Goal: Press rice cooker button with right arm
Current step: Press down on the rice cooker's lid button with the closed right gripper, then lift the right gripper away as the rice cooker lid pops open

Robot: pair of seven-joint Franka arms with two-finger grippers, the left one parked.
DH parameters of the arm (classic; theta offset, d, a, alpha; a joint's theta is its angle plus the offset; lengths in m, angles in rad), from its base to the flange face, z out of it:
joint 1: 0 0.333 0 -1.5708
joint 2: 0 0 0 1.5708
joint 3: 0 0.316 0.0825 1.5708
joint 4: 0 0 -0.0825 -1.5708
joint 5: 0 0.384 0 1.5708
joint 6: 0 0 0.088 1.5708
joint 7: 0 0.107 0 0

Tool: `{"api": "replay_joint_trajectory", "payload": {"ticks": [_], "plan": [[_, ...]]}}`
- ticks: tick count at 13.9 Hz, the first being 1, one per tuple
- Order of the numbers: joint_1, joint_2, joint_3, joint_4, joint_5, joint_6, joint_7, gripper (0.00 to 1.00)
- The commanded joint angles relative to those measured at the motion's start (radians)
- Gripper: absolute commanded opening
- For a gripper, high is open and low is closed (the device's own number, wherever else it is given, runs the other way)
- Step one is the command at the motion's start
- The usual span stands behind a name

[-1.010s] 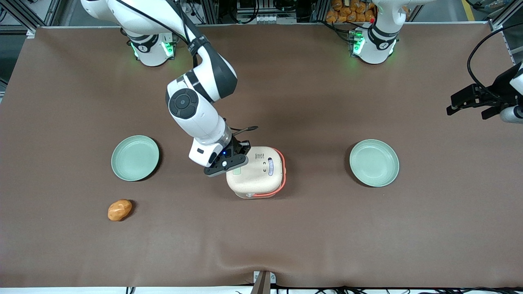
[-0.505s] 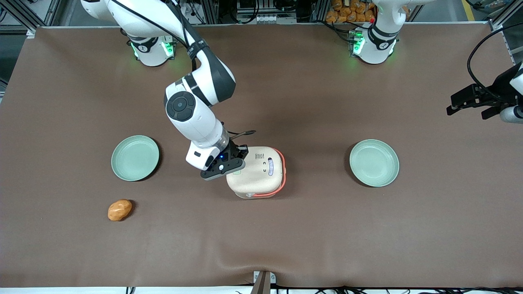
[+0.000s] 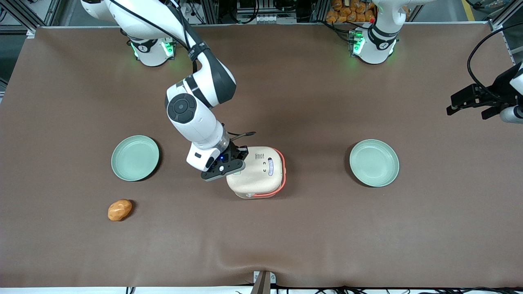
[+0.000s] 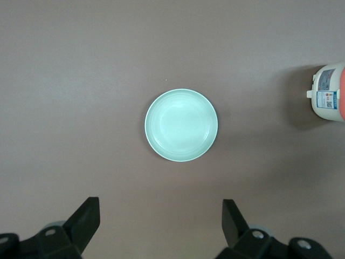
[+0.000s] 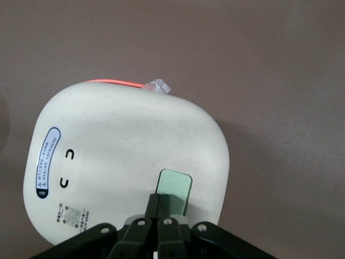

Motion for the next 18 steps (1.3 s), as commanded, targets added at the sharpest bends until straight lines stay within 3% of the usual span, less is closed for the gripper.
{"api": "replay_joint_trajectory", "payload": {"ticks": [1,7,10,11,12,14,18], "plan": [[0.009,0.050,-0.013,0.018,0.014,0.033,-0.008,0.00],[-0.003,0.035,-0.013,0.024,0.023,0.030,-0.023,0.00],[-0.026,-0.028,-0.010,0.050,0.027,-0.094,-0.014,0.00],[-0.041,-0.043,-0.008,0.070,0.027,-0.158,-0.014,0.11],[-0.057,-0.062,-0.007,0.083,0.029,-0.207,-0.014,0.31],[-0.081,-0.104,-0.004,0.080,0.026,-0.246,-0.014,1.00],[-0.103,-0.170,-0.004,0.075,0.018,-0.301,-0.022,1.00]]}}
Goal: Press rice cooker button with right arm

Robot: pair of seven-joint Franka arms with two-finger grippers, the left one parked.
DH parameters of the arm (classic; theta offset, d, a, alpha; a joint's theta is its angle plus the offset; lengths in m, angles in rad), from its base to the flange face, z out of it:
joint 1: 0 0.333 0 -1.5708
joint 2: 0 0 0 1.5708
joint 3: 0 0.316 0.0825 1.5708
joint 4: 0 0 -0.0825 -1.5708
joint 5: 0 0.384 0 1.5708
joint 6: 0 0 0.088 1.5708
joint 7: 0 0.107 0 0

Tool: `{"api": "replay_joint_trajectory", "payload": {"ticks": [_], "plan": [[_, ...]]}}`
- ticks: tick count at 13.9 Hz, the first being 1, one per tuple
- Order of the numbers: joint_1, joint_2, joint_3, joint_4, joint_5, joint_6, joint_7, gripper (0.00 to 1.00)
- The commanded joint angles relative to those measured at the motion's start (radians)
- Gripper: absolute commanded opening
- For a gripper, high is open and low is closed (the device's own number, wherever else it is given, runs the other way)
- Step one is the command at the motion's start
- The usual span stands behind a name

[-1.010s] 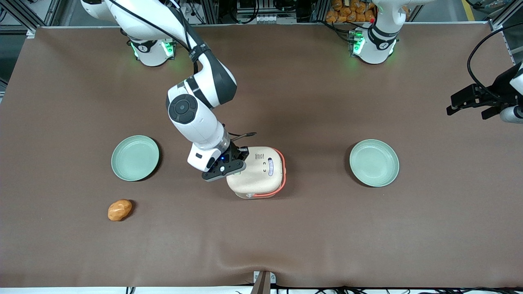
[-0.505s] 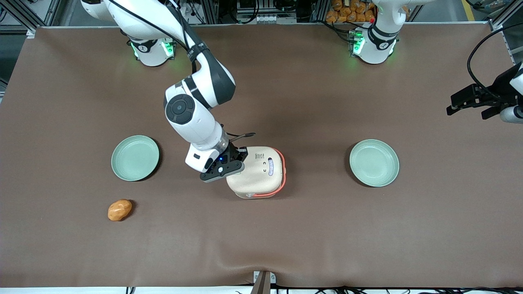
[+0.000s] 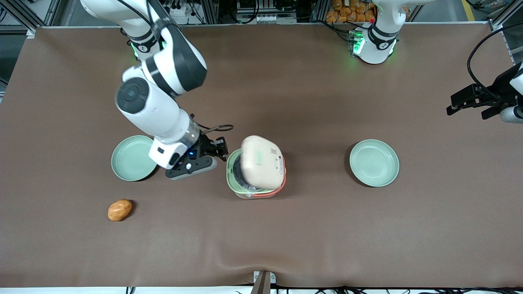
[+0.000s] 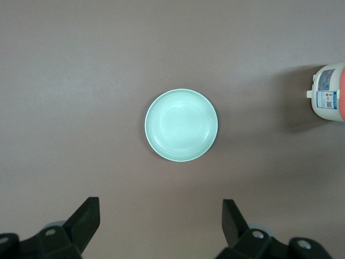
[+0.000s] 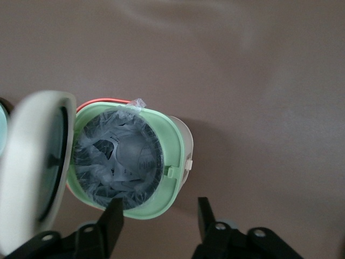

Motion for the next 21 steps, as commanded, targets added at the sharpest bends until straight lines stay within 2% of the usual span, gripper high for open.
{"api": "replay_joint_trajectory", "payload": {"ticks": [1,5,10,13,15,17,21], "plan": [[-0.024,-0.056,0.011,-0.018,0.010,-0.062,-0.011,1.00],[-0.128,-0.144,0.026,-0.020,-0.001,-0.206,-0.016,1.00],[-0.375,-0.282,0.133,-0.035,-0.122,-0.476,-0.017,1.00],[-0.464,-0.342,0.138,-0.047,-0.168,-0.608,-0.040,1.00],[-0.477,-0.374,0.125,-0.086,-0.235,-0.618,-0.133,1.00],[-0.475,-0.395,0.079,-0.127,-0.272,-0.616,-0.187,1.00],[-0.475,-0.394,0.026,-0.159,-0.283,-0.583,-0.192,1.00]]}}
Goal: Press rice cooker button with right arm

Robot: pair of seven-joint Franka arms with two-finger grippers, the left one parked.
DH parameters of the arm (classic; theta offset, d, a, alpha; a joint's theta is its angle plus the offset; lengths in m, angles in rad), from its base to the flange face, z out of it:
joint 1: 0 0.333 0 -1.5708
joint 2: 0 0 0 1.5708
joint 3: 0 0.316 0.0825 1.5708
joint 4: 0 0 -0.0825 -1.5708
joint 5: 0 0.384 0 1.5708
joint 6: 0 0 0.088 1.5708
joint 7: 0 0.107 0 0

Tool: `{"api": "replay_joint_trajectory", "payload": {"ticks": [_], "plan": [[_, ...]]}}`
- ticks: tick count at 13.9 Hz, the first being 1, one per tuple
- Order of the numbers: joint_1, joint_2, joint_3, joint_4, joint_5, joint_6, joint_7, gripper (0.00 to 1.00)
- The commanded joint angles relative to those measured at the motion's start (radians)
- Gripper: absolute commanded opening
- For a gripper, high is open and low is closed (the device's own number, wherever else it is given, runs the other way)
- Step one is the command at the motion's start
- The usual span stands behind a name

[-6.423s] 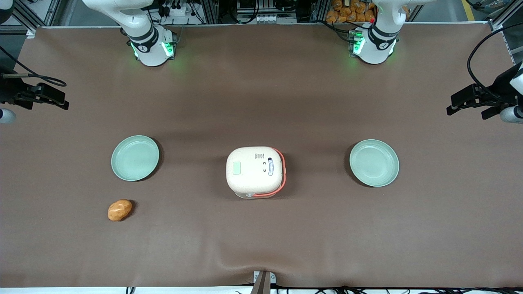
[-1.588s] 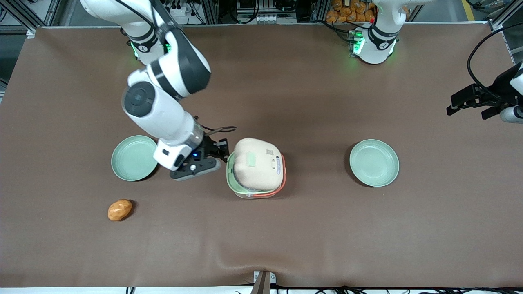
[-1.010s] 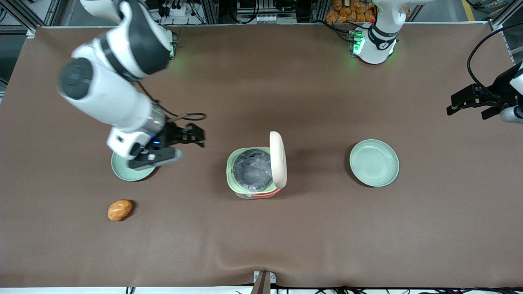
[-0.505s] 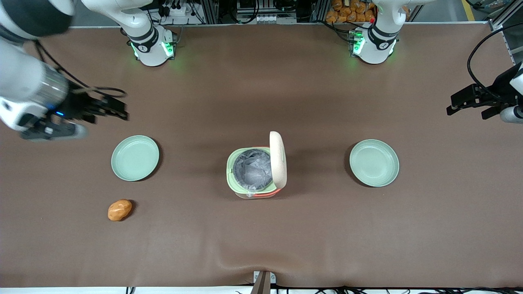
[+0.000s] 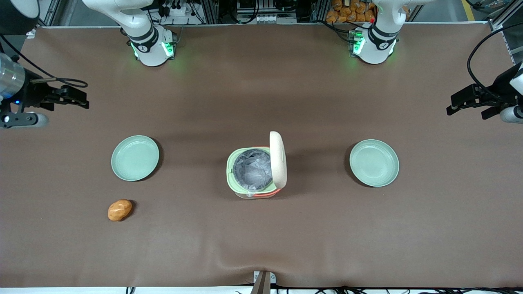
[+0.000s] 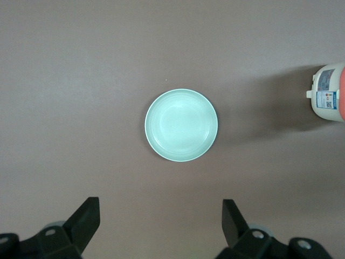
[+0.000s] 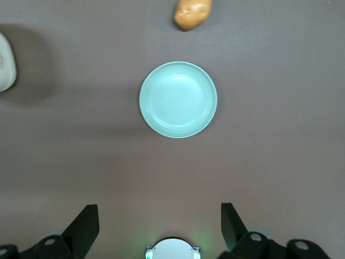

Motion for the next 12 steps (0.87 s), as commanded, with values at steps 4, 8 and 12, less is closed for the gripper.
{"api": "replay_joint_trajectory", "payload": {"ticks": [4,8,12], "plan": [[-0.003,-0.040,-0.007,-0.040,-0.005,0.038,-0.007,1.00],[-0.003,-0.041,-0.021,-0.040,-0.006,0.075,-0.009,1.00],[0.000,-0.041,-0.030,-0.038,-0.005,0.074,-0.007,1.00]]}}
